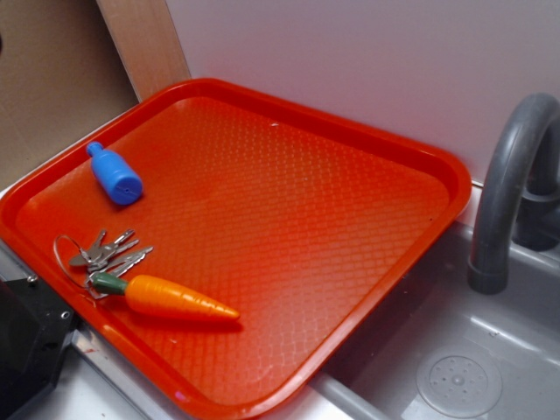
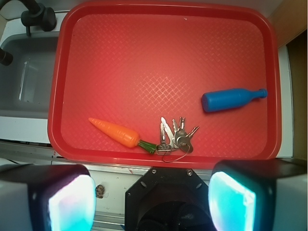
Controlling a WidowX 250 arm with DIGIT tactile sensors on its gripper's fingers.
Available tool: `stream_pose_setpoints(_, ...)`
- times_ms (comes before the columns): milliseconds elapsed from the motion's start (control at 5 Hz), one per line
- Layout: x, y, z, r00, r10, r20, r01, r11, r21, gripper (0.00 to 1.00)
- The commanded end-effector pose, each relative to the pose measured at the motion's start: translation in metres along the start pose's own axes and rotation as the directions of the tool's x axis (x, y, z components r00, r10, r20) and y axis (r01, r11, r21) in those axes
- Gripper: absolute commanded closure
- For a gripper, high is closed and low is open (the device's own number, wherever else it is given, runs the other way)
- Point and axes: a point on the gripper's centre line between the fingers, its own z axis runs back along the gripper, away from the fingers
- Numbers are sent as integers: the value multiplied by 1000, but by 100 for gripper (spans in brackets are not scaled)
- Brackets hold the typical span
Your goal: Grab the silver keys.
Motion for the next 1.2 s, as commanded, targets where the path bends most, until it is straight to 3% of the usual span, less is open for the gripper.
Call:
stream_pose_setpoints(0, 0, 0, 0, 1000, 0, 0, 0, 1000, 0, 0)
stream_pose_setpoints(200, 21, 12, -32, 964, 251, -92, -255, 966, -36, 0)
stream_pose_setpoints(400, 28, 10, -61, 891, 441, -107, -439, 898, 42, 0)
stream_pose_setpoints(600, 24, 21, -75, 823, 559, -105, -553, 829, 82, 0)
stream_pose_setpoints(800, 12, 55, -79, 774, 630, -62, -621, 774, 121, 0)
stream_pose_setpoints(1000, 7, 84, -102, 737, 672, -78, -673, 739, 10, 0)
